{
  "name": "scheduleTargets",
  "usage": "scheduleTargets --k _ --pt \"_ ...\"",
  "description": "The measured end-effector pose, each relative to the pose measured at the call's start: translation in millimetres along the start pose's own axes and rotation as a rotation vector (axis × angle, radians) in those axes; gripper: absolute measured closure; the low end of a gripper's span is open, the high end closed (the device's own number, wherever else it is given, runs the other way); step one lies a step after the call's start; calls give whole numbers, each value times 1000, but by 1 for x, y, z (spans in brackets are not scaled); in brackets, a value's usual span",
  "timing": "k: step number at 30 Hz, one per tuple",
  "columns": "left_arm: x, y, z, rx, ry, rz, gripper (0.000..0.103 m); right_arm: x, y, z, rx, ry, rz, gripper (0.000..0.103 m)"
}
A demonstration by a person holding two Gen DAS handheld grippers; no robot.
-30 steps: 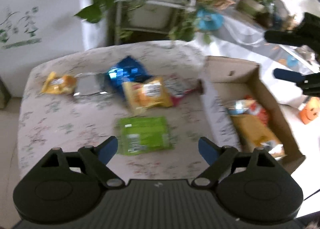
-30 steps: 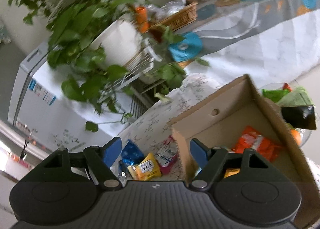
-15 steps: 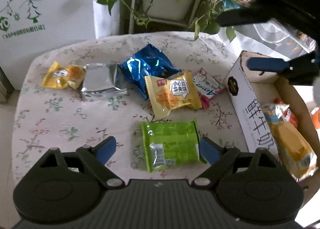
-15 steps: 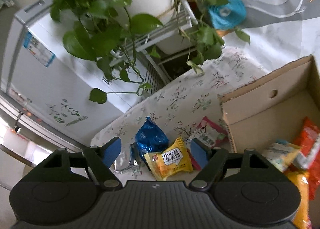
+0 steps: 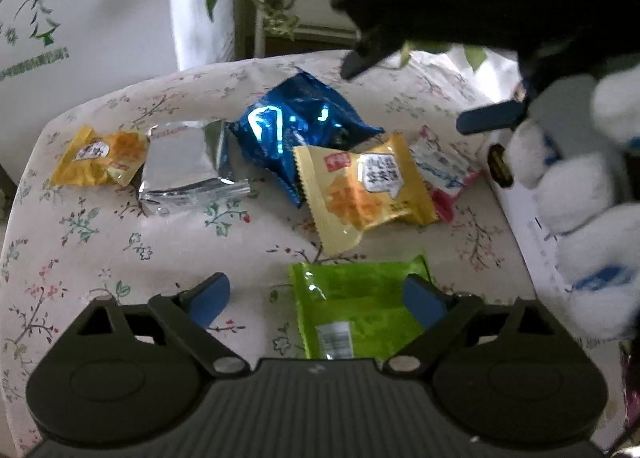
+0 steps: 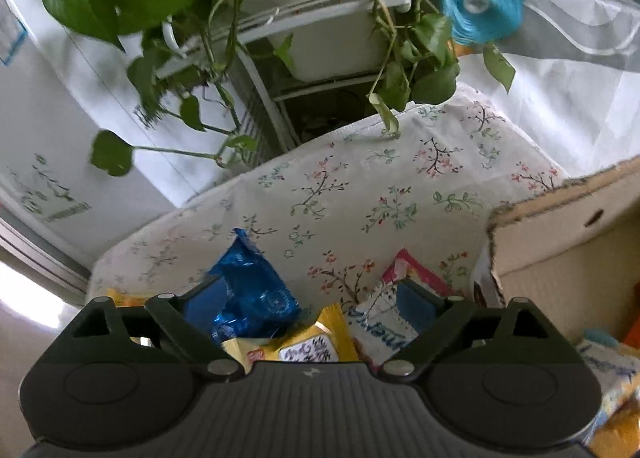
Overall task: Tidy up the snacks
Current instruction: 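Withdraw both grippers from the box over the remaining snacks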
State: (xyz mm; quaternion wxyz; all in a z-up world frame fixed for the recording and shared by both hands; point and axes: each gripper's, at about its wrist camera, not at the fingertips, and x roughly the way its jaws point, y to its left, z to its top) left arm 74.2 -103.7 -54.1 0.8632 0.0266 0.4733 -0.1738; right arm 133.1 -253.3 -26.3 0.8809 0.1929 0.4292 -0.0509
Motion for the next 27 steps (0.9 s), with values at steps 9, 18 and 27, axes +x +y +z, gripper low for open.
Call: scheduleTargets --k 9,18,27 --pt "0 11 -3 19 9 24 1 25 5 0 -58 21 -112 3" --pt "-9 45 -6 -11 19 43 0 29 0 -7 41 152 11 0" --pt "-20 78 -11 -27 48 41 0 17 15 -29 30 268 149 0"
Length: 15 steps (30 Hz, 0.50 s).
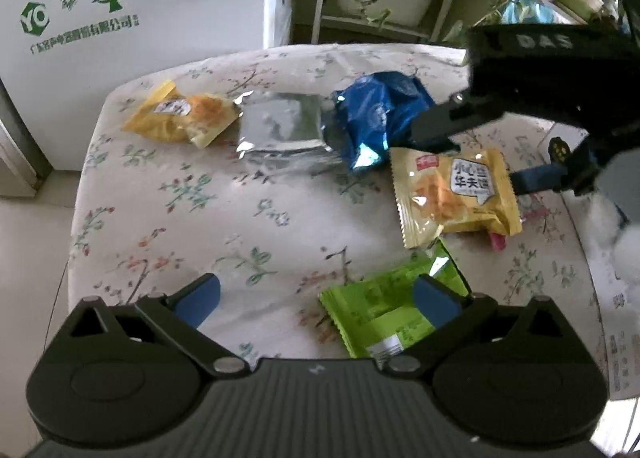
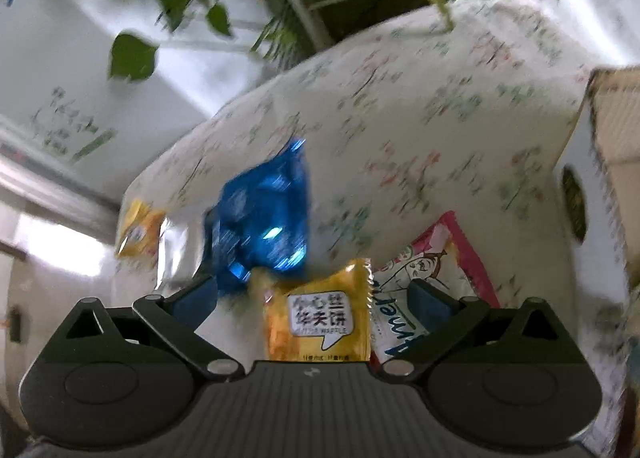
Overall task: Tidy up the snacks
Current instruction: 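Withdraw both grippers from the box over the remaining snacks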
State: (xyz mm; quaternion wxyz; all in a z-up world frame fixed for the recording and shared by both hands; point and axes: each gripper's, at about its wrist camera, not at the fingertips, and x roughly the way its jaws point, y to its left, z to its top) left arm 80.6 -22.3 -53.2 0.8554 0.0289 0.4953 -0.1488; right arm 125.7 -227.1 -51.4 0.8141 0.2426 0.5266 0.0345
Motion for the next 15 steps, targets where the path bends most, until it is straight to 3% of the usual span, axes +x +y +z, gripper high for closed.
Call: scheduleTargets --k 9,12,15 --pt "-12 18 -16 70 45 -38 0 -11 20 -34 39 133 93 1" --pt "-19 24 -20 66 44 -59 3 -27 27 -40 10 107 100 1" --pt "-32 19 -24 145 -7 -108 4 -44 28 -41 -41 54 101 1"
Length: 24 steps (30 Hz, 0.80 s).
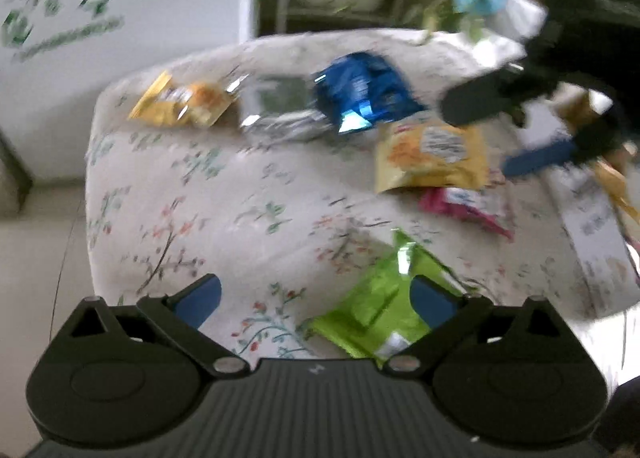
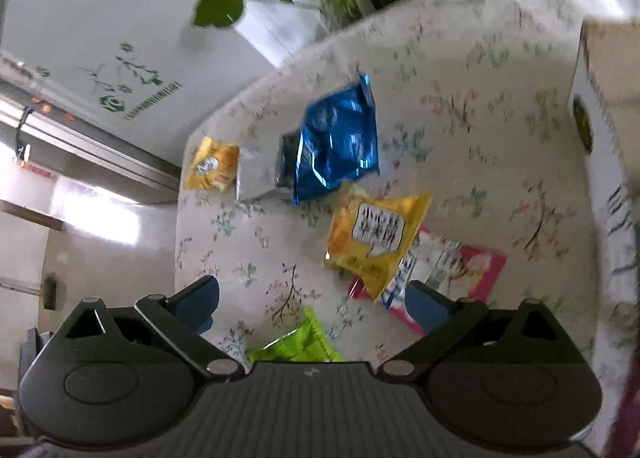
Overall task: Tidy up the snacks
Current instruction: 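Withdraw both grippers from the box over the remaining snacks, then grasp the pink 'America' packet with the right gripper while the left gripper grasps the green packet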
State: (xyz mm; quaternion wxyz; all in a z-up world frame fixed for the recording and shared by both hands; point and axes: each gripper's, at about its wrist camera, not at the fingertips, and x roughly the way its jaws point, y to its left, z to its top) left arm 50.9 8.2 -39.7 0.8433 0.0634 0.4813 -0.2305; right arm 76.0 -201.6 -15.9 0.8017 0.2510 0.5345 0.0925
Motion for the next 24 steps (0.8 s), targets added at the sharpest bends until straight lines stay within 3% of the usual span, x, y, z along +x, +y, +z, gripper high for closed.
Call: scheduleTargets --k 3,7,13,19,24 --pt "-10 -12 -1 89 -52 -44 4 -3 -4 7 -69 -32 -27 1" --pt "-6 -30 0 174 -50 -91 3 6 -15 13 -167 -26 -118 1" --pt "4 -49 -5 283 -20 -93 4 10 -30 7 -323 17 -163 1" --pt "18 -56 -13 372 24 -47 2 21 -25 -1 -456 49 -182 1" --pt "22 -50 -13 348 28 -62 0 33 -16 -11 -576 69 -242 1"
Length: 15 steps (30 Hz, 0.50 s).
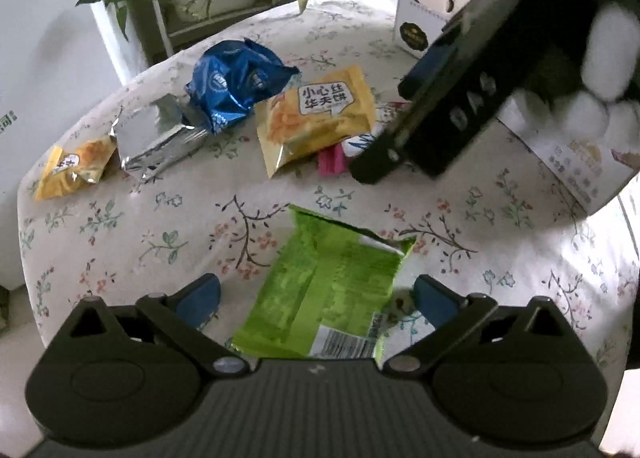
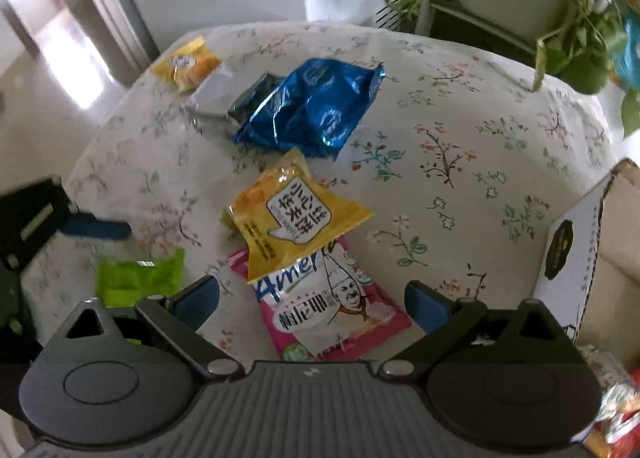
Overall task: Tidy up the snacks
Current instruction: 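Grasp the pink 'America' packet with the right gripper while the left gripper grasps the green packet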
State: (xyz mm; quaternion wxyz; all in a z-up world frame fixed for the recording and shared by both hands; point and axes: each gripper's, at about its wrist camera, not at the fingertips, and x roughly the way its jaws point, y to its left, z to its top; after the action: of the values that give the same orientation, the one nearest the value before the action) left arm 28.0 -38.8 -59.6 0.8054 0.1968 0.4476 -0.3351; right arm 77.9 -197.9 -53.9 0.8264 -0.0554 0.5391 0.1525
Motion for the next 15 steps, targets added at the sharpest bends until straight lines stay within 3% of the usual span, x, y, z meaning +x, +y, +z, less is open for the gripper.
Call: scheduleTargets --k 6,15 --pt "0 2 0 -9 2 -1 0 11 7 -5 -82 9 -51 1" --pt "-1 -1 -1 -21 -13 11 0 15 15 -2 -88 -14 -52 2"
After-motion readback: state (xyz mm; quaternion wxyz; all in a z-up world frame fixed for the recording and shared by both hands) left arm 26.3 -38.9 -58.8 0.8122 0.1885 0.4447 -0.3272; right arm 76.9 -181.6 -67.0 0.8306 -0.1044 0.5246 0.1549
